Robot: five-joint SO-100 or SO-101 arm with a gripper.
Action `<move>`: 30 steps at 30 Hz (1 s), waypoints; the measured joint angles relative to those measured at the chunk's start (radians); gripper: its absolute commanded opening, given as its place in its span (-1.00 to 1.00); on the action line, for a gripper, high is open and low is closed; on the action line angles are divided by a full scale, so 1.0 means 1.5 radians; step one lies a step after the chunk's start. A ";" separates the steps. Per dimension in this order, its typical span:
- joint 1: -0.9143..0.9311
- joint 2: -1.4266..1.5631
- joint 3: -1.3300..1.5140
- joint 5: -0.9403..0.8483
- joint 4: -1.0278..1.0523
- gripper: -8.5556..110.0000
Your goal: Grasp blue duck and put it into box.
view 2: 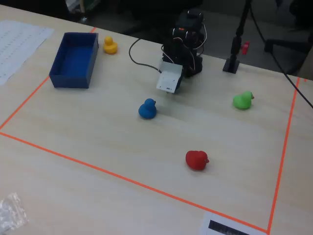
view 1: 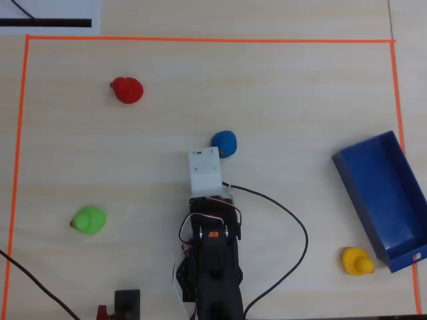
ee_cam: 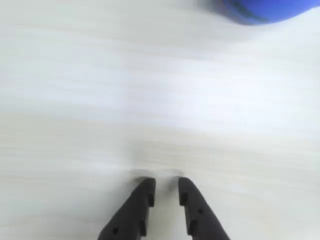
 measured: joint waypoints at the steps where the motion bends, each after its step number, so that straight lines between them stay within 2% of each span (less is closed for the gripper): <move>1: 0.000 0.000 0.000 0.000 0.000 -0.79; 30: 0.000 0.000 0.000 0.001 0.000 -0.85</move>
